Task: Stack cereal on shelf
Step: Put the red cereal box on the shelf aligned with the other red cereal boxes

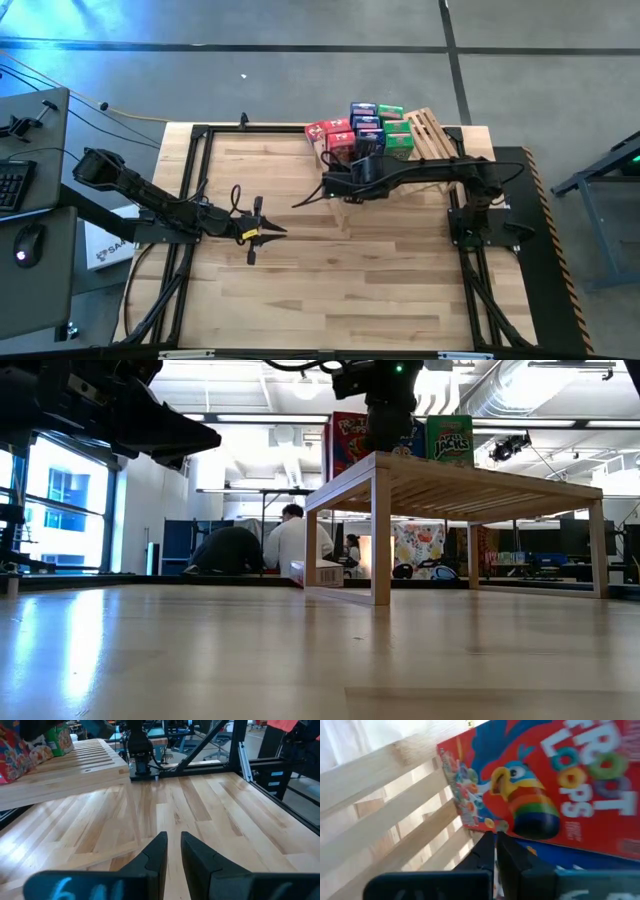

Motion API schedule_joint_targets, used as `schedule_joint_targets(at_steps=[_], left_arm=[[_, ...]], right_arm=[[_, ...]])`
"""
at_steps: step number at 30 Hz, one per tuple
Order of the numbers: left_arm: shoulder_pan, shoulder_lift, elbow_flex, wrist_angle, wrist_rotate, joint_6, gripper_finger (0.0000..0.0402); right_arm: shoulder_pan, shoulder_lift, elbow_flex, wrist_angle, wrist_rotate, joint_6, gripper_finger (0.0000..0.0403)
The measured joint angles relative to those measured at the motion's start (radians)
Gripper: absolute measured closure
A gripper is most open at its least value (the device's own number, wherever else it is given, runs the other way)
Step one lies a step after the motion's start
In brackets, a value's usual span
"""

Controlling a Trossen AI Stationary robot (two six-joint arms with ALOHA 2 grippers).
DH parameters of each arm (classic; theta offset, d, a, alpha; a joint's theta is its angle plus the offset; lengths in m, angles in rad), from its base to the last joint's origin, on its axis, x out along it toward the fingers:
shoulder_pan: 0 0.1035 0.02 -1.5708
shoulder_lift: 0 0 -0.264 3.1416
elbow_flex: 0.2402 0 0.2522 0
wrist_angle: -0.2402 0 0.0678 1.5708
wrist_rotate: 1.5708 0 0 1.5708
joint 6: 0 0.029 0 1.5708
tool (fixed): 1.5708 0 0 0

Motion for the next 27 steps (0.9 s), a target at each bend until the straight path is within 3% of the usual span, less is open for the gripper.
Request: schedule_joint_targets(at_steps=[7, 9, 15, 19, 23, 27], left_arm=[[0.0, 0.0, 0.0, 0.001, -0.033, -0.01, 0.0358], [0.0, 0.0, 0.0, 0.01, -0.037, -0.01, 0.0358], [0.018, 0.0, 0.017, 0.078, -0.129, 0.025, 0.0358], [0.123, -0.001, 0.076, 0.08, -0.164, 0.081, 0.0365], [0.359, -0.001, 0.142, -0.011, 0.056, 0.032, 0.0396], [0.655, 0.01, 0.204, -0.128, 0.288, -0.106, 0.0398]], right_arm=[[0.127, -0.119, -0.006, -0.008, 0.071, 0.024, 0.0403], [0.176, -0.191, -0.071, 0.041, 0.101, 0.05, 0.0403], [0.284, -0.469, -0.508, 0.449, 0.073, 0.02, 0.0403], [0.317, -0.648, -0.777, 0.831, 0.022, -0.099, 0.0403], [0.34, -0.782, -0.952, 1.114, -0.044, -0.218, 0.0403], [0.361, -0.865, -1.047, 1.261, -0.093, -0.292, 0.0403]])
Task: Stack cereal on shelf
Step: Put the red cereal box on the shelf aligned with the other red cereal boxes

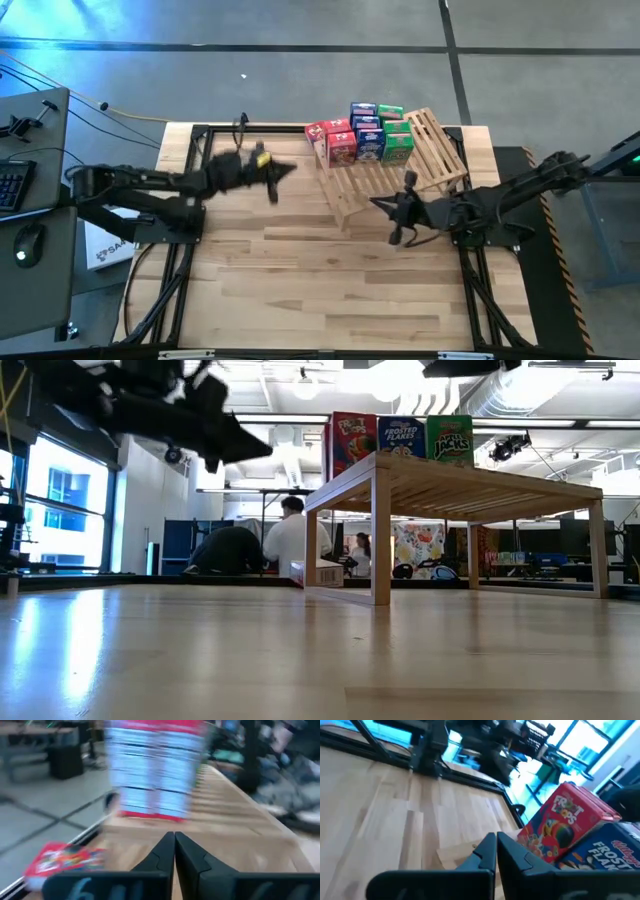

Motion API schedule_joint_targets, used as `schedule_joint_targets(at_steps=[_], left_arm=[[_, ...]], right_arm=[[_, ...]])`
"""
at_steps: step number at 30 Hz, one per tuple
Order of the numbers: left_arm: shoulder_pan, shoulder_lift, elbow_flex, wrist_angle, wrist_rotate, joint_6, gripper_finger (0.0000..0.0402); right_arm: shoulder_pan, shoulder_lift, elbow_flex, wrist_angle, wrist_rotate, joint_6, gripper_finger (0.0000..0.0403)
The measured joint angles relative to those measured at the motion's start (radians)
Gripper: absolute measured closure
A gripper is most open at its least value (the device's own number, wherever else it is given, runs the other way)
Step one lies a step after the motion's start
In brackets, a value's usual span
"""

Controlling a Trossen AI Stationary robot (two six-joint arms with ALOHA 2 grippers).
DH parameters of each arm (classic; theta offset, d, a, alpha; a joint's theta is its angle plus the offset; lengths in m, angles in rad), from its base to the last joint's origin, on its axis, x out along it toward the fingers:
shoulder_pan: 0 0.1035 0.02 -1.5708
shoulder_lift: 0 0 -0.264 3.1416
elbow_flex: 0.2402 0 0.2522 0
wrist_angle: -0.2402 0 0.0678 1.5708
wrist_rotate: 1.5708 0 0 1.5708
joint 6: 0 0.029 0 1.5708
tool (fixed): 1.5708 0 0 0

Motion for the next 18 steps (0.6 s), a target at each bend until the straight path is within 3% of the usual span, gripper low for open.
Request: schedule_joint_targets(at_steps=[4, 7, 12, 18], left_arm=[[0.277, 0.031, 0.058, -0.025, 0.225, -0.134, 0.0399], [0.426, 0.102, 0.144, -0.101, 0.385, -0.173, 0.0386], [0.544, 0.308, 0.323, -0.231, 0.433, -0.054, 0.0337], [0.599, 0.59, 0.548, -0.304, 0.526, 0.041, 0.0256]], right_arm=[[0.01, -0.028, -0.023, 0.022, -0.011, -0.025, 0.0403], [0.009, -0.027, -0.024, 0.021, -0.026, -0.027, 0.0403], [-0.006, -0.025, -0.025, 0.018, -0.047, -0.029, 0.0403], [-0.035, -0.025, -0.025, 0.017, -0.053, -0.05, 0.0403]])
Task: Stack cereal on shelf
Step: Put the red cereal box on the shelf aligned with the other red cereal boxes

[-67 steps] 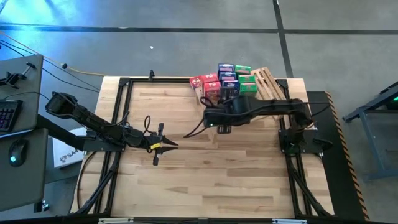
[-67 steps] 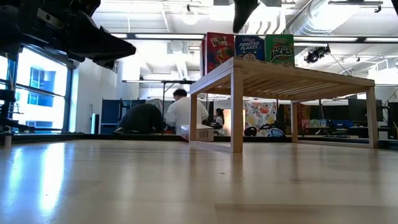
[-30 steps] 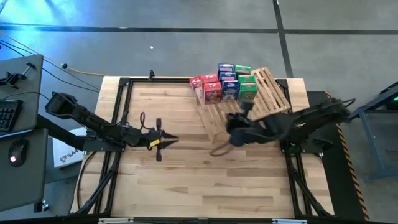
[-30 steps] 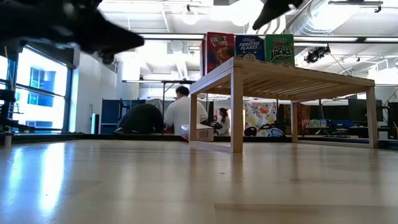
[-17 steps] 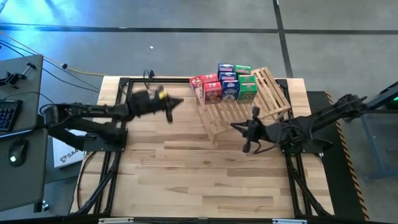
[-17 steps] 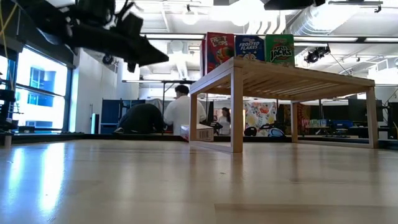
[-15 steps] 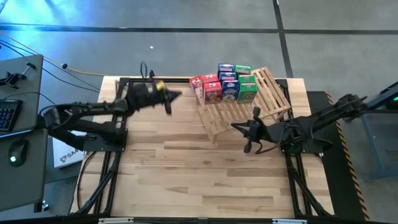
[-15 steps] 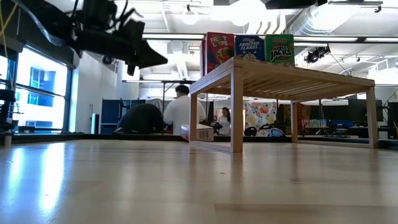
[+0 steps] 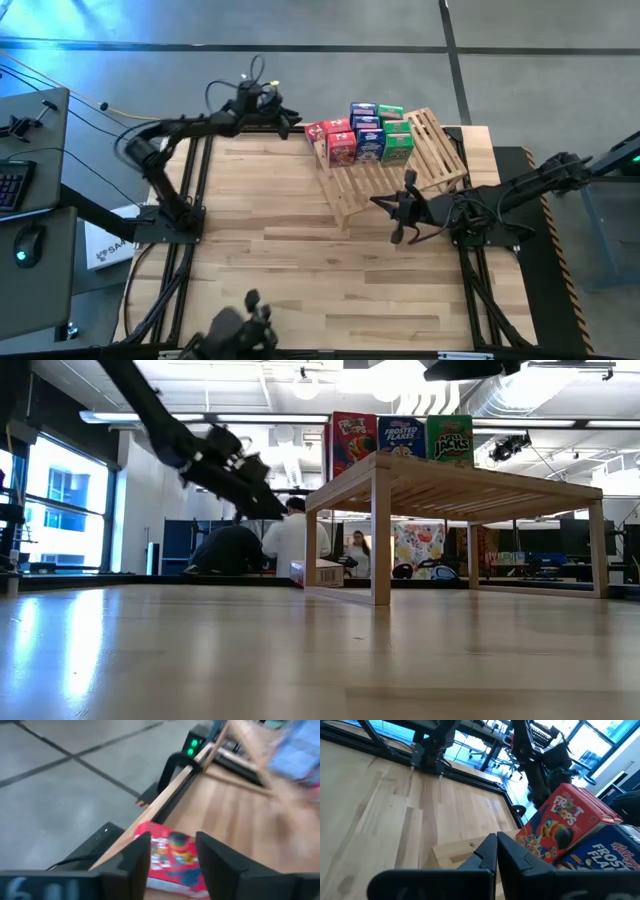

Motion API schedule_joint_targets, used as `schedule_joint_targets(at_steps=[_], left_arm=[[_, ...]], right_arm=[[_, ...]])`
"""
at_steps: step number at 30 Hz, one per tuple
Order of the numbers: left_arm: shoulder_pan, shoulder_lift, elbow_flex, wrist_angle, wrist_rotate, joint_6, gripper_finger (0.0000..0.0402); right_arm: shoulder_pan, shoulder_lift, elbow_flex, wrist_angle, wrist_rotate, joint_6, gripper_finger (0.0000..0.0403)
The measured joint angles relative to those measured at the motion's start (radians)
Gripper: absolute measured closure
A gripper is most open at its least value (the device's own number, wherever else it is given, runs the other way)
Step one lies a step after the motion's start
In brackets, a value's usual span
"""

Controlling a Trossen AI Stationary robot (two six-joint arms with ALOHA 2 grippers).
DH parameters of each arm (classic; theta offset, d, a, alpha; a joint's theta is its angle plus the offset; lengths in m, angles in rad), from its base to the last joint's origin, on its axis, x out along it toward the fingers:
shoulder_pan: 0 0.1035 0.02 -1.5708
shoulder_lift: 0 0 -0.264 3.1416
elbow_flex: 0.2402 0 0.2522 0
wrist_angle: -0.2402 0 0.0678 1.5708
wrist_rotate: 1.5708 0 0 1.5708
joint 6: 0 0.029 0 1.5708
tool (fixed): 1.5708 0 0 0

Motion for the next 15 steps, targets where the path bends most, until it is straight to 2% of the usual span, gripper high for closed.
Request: schedule_joint_targets(at_steps=[7, 15], left_arm=[[0.003, 0.204, 0.178, -0.129, 0.001, 0.111, 0.0195], [-0.017, 0.271, 0.226, -0.169, 0.005, 0.203, 0.0193]], right_arm=[[-0.043, 0.0, 0.0, -0.002, -0.057, -0.003, 0.0403], [-0.066, 0.0, 0.0, -0.022, -0.083, -0.002, 0.0403]])
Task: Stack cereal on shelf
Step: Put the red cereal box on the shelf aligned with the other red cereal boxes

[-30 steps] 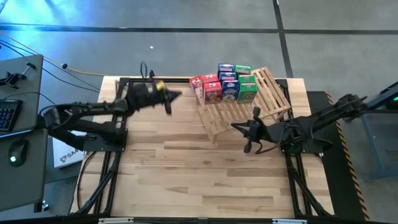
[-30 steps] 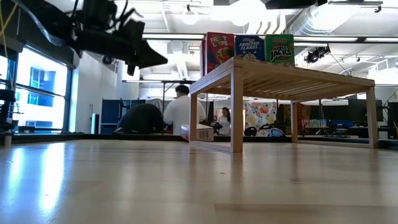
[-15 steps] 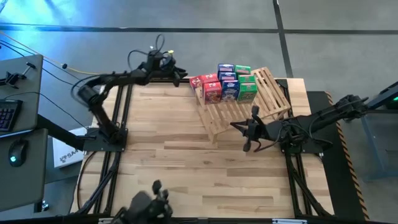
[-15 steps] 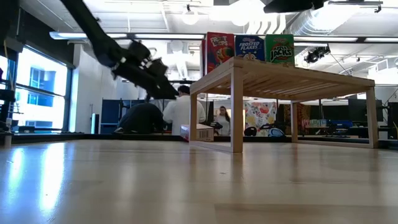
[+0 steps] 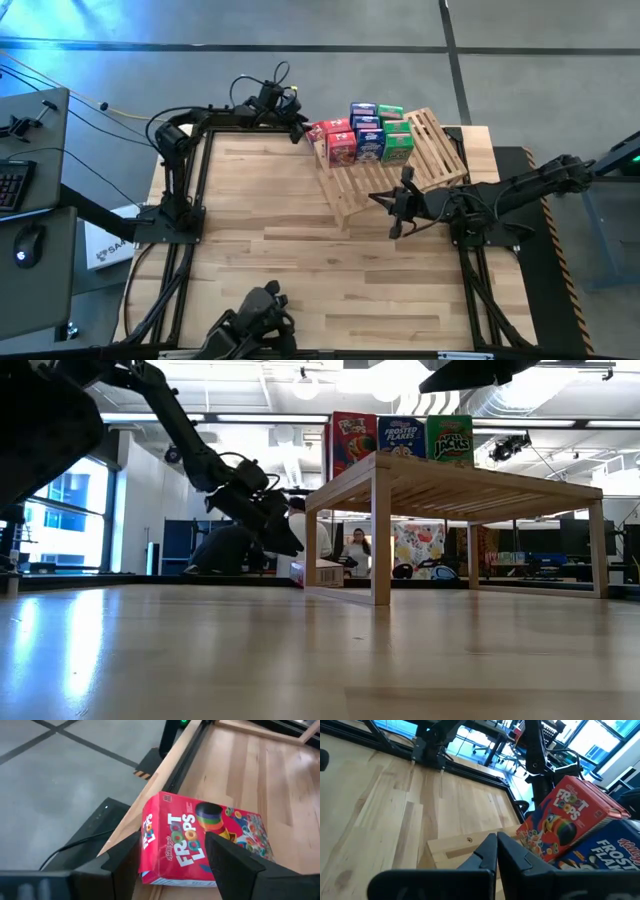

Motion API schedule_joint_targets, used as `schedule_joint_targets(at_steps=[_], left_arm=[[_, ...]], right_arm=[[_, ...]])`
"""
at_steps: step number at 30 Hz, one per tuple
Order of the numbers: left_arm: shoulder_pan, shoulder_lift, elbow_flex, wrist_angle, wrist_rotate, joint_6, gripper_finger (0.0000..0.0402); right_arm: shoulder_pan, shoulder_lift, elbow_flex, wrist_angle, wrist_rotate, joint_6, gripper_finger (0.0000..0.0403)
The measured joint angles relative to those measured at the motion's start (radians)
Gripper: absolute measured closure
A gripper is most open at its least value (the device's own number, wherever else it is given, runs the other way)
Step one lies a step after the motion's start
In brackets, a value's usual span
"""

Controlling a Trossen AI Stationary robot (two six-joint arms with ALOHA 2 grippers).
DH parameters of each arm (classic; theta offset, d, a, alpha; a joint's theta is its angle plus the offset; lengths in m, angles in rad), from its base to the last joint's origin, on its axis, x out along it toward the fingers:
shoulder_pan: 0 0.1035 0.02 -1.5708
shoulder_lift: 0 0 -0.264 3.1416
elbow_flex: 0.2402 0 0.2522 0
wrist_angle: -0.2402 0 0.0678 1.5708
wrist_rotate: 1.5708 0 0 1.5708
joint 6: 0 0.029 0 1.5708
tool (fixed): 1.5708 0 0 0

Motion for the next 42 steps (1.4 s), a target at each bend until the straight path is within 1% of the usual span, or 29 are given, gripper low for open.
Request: schedule_joint_targets(at_steps=[6, 11, 16, 18, 22, 29, 33, 36, 42], left_arm=[[0.0, 0.007, 0.0, -0.004, -0.022, 0.002, 0.0208], [0.0, 0.009, 0.0, -0.002, -0.02, 0.002, 0.021], [0.009, 0.039, 0.002, -0.003, -0.017, -0.01, 0.021], [0.014, 0.04, 0.003, -0.011, 0.0, -0.014, 0.0211], [0.014, 0.039, 0.007, -0.005, 0.001, -0.009, 0.0223], [0.013, 0.039, 0.008, -0.008, 0.004, -0.006, 0.026], [0.013, 0.039, 0.008, -0.023, 0.044, 0.017, 0.0286], [0.013, 0.039, 0.008, -0.033, 0.046, 0.026, 0.0316], [0.023, 0.039, 0.008, -0.053, 0.041, 0.045, 0.039]], right_arm=[[0.0, 0.0, 0.0, -0.002, -0.003, 0.004, 0.0403], [0.0, 0.0, 0.0, 0.002, -0.003, 0.007, 0.0403], [0.0, 0.0, 0.0, 0.004, -0.003, 0.008, 0.0403], [0.0, 0.0, 0.0, 0.004, -0.003, 0.01, 0.0403], [0.0, 0.0, 0.0, 0.004, -0.003, 0.01, 0.0403], [0.0, 0.0, 0.0, 0.005, -0.009, 0.011, 0.0403], [0.0, 0.001, 0.0, 0.005, -0.014, 0.011, 0.0403], [0.0, 0.001, 0.0, 0.005, -0.022, 0.011, 0.0403], [0.0, 0.001, 0.0, 0.005, -0.022, 0.011, 0.0403]])
